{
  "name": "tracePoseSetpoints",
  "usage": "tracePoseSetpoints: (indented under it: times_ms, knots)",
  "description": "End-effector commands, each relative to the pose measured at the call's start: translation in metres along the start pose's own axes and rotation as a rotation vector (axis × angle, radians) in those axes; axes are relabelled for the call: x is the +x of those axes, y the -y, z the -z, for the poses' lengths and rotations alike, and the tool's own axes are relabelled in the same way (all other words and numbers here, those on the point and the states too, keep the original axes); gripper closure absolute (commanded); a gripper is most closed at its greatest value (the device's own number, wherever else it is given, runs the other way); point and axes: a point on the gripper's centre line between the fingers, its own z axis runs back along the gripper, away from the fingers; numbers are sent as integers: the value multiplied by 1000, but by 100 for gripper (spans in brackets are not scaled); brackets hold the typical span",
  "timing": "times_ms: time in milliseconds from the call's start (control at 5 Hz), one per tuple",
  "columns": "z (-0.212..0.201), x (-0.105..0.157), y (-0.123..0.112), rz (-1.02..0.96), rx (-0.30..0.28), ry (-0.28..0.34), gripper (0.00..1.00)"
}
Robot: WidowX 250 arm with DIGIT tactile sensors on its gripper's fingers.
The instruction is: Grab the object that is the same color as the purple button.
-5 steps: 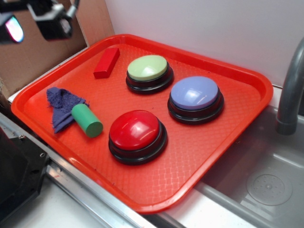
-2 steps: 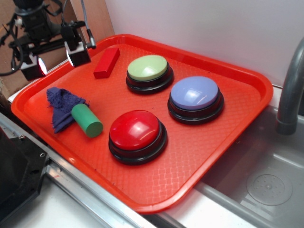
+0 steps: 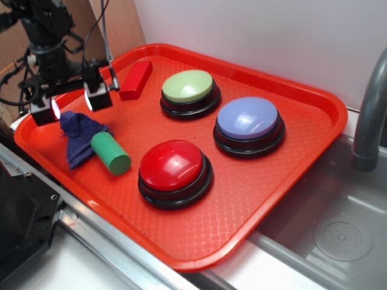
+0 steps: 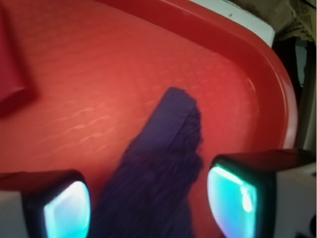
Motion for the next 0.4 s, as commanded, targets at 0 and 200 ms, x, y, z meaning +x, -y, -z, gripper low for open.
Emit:
tracePoseSetpoints:
  times_ms: [0, 200]
  knots:
    - [12, 10, -6, -29, -31, 12, 0]
    - [19, 10, -5, -30, -67, -18, 87]
